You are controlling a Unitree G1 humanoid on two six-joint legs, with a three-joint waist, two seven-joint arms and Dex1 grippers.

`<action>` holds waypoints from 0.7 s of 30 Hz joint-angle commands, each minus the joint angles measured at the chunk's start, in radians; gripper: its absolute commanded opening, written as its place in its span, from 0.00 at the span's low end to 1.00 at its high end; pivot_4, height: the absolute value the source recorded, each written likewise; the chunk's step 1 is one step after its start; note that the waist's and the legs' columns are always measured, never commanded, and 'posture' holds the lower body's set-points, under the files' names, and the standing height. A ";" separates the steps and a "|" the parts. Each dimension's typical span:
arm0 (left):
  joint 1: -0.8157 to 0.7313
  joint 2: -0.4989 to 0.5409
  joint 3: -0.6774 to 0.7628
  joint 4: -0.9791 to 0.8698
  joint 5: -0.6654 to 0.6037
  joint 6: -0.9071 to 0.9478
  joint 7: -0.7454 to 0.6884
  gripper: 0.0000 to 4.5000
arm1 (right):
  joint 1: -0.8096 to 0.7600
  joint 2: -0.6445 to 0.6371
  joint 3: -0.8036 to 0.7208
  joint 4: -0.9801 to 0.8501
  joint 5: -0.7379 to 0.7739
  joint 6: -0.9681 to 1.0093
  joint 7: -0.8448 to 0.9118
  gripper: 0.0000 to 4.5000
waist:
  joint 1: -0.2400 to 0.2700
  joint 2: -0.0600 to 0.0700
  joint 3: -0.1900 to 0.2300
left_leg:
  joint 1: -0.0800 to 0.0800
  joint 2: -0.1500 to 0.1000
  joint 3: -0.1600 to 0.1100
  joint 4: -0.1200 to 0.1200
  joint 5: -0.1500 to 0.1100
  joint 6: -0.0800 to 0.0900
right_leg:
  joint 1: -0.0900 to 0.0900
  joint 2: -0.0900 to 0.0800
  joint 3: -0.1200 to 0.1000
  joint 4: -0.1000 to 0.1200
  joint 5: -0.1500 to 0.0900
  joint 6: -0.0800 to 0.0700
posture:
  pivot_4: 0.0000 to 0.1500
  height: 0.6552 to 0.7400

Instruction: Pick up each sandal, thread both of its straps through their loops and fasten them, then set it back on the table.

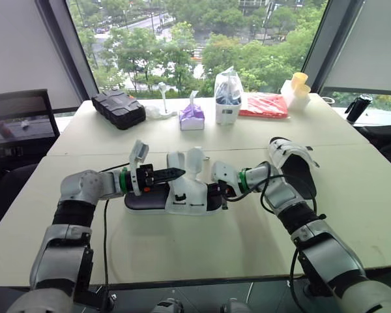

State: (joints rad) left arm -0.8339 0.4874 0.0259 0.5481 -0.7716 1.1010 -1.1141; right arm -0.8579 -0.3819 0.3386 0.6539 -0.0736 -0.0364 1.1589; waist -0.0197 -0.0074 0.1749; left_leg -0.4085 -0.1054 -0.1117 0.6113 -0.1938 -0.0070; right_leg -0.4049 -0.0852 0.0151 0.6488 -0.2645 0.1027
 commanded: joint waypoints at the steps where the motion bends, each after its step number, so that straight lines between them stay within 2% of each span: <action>1: -0.040 0.007 -0.026 0.053 0.059 -0.050 -0.067 0.02 | 0.007 -0.009 0.010 0.004 -0.025 0.013 -0.002 0.00 | 0.000 0.000 0.000 | 0.000 0.000 0.000 0.000 0.000 0.000 | 0.000 0.000 0.000 0.000 0.000 0.000 | 1.00 1.00; 16: -0.060 0.006 -0.077 0.100 0.193 -0.126 -0.215 0.02 | 0.019 -0.017 0.012 -0.020 -0.026 0.026 0.005 0.00 | 0.000 0.000 0.000 | 0.000 0.000 0.000 0.000 0.000 0.000 | 0.000 0.002 0.000 0.000 0.000 0.000 | 1.00 1.00; 21: -0.054 -0.006 -0.110 0.085 0.240 -0.207 -0.247 0.02 | 0.022 -0.017 0.012 -0.027 -0.025 0.030 0.006 0.00 | 0.000 0.000 0.000 | 0.000 0.000 0.000 0.000 0.000 0.000 | 0.000 0.002 0.000 0.000 0.000 0.000 | 1.00 1.00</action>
State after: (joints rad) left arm -0.8716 0.4844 -0.0702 0.6560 -0.5522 0.9317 -1.3456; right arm -0.8505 -0.3845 0.3389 0.6321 -0.0749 -0.0207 1.1616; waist -0.0201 -0.0074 0.1749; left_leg -0.4087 -0.1052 -0.1118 0.6111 -0.1938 -0.0070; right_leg -0.4053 -0.0834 0.0155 0.6488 -0.2645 0.1027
